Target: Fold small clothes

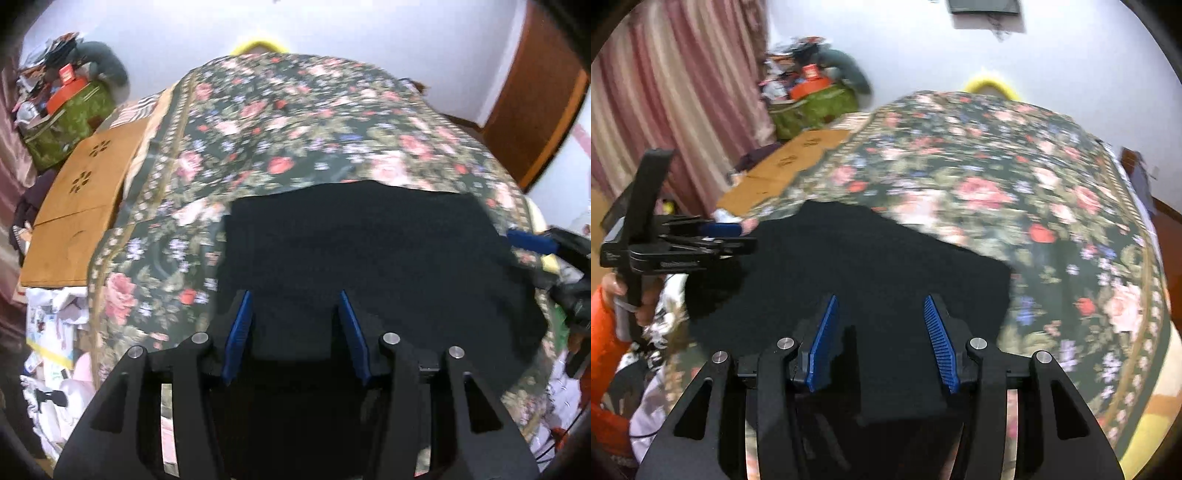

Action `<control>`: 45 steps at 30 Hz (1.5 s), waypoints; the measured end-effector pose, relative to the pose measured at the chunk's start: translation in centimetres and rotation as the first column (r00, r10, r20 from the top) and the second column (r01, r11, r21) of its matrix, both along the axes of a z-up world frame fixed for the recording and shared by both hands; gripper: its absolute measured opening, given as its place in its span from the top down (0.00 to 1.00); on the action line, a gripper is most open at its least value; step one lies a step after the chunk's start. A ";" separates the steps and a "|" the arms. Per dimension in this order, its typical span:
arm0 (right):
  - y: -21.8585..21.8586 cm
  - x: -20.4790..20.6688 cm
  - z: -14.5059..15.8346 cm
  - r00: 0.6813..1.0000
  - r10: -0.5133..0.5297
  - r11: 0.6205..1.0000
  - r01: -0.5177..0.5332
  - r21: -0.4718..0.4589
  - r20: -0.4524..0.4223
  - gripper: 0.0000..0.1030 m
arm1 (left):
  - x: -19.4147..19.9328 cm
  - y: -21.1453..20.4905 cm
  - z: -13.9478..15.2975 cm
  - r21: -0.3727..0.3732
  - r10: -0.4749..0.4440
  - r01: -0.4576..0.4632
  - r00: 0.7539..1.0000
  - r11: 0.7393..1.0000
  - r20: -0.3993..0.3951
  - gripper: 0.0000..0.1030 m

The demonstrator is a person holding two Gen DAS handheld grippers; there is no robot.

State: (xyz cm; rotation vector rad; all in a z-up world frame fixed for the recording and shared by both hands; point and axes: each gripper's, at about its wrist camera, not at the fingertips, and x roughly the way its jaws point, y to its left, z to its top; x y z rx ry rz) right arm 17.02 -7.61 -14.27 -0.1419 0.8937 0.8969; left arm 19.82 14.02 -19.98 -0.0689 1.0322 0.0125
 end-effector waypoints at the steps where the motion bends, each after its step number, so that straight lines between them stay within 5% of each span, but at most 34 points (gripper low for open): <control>1: 0.5 -0.5 -0.1 1.000 0.019 1.000 -0.019 0.003 -0.006 0.56 | -0.3 -0.7 0.1 -0.013 -0.012 0.012 1.000 1.000 0.006 0.49; 7: 2.0 -1.5 -2.5 0.998 0.040 0.999 -0.041 -0.023 -0.052 0.56 | -0.8 -2.5 -1.4 0.033 -0.032 0.032 0.999 0.999 -0.014 0.45; 15: -5.0 -0.8 -2.5 0.985 -0.162 0.986 0.159 -0.051 -0.059 0.56 | -4.3 3.1 -1.6 0.053 0.121 -0.120 0.992 0.991 -0.020 0.42; 25: -7.9 -4.2 6.0 0.962 -0.237 0.970 0.226 0.093 0.133 0.56 | -9.2 2.8 6.9 0.081 0.180 -0.200 0.962 0.977 0.206 0.42; 30: -7.4 -7.9 11.4 0.932 -0.245 0.959 0.193 0.206 0.268 0.56 | -12.5 -1.5 13.3 0.084 0.099 -0.143 0.914 0.986 0.394 0.42; 35: -7.3 -12.1 15.3 0.895 -0.249 0.942 0.136 0.307 0.369 0.56 | -17.0 -5.8 18.4 0.058 0.033 -0.078 0.828 0.995 0.559 0.42; 40: -7.6 -16.2 17.4 0.856 -0.268 0.923 0.097 0.372 0.442 0.56 | -20.7 -8.7 20.8 0.069 -0.001 -0.057 0.762 0.996 0.648 0.36; 45: -7.5 -18.5 17.4 0.829 -0.294 0.917 0.103 0.385 0.477 0.28 | -23.2 -10.0 21.3 0.067 0.012 -0.082 0.716 0.994 0.698 0.13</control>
